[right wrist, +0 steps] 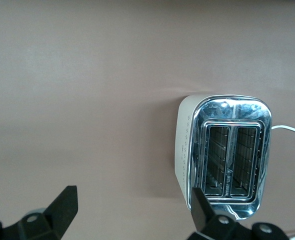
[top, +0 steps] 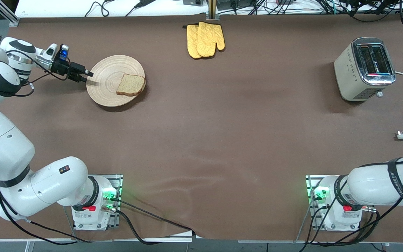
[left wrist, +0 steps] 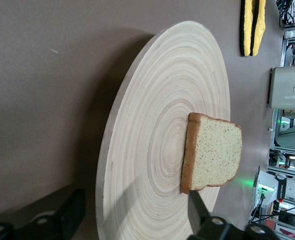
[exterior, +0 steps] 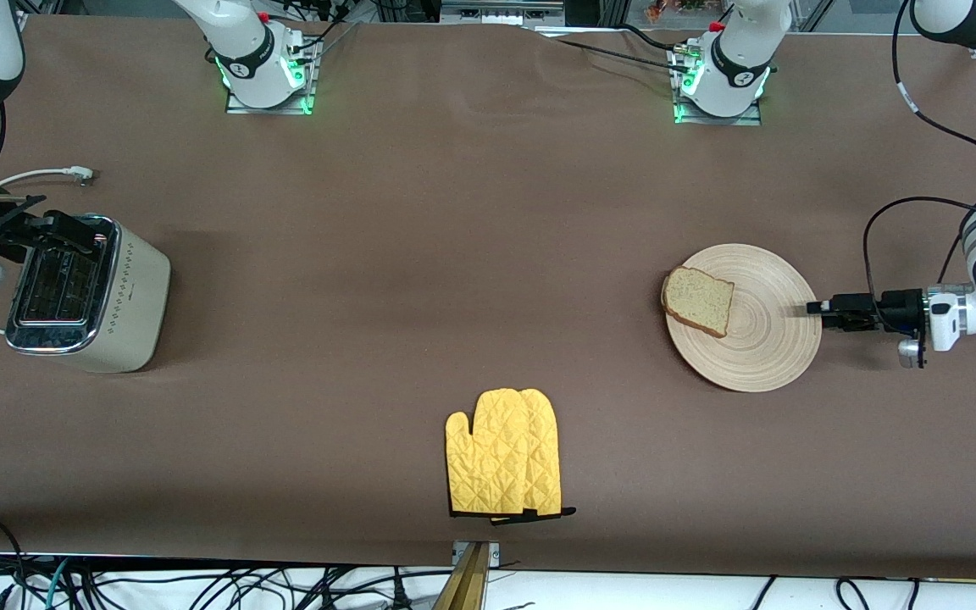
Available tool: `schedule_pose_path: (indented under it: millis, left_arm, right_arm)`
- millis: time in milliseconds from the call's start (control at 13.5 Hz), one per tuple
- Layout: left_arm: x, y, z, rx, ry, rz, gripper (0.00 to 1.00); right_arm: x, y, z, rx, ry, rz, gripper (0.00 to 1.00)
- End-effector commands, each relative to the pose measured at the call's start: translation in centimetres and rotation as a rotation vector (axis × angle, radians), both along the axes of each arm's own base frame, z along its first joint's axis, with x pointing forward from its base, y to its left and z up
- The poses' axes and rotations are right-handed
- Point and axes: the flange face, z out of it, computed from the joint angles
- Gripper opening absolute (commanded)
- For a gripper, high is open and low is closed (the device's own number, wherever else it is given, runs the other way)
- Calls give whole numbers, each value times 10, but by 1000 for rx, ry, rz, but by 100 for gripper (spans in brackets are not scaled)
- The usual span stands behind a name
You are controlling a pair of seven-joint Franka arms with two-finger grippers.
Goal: Move plate and put bread in toaster
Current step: 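Lower the left gripper to the wooden plate's rim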
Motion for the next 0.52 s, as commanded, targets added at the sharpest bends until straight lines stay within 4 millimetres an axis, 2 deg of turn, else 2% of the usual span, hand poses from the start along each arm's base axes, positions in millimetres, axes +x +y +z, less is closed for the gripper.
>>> schedule_pose_path:
  millis: [0, 74, 149, 223, 446]
  left_arm:
    - [-1, 0, -3, -35, -14, 10, 42]
    - [-1, -1, -2, -45, -13, 3, 27]
    - [-2, -3, -1, -60, -3, -4, 6]
    - [-3, -2, -1, -60, -2, -4, 0]
    - [-2, -1, 1, -71, -1, 12, 0]
  right_arm:
    - [3, -3, 4, -6, -7, -3, 100]
    - [3, -3, 5, -6, -8, -5, 100]
    - [3, -3, 5, -6, -8, -5, 100]
    - [3, -3, 4, -6, -7, -5, 100]
    - [3, -3, 5, -6, -8, -5, 100]
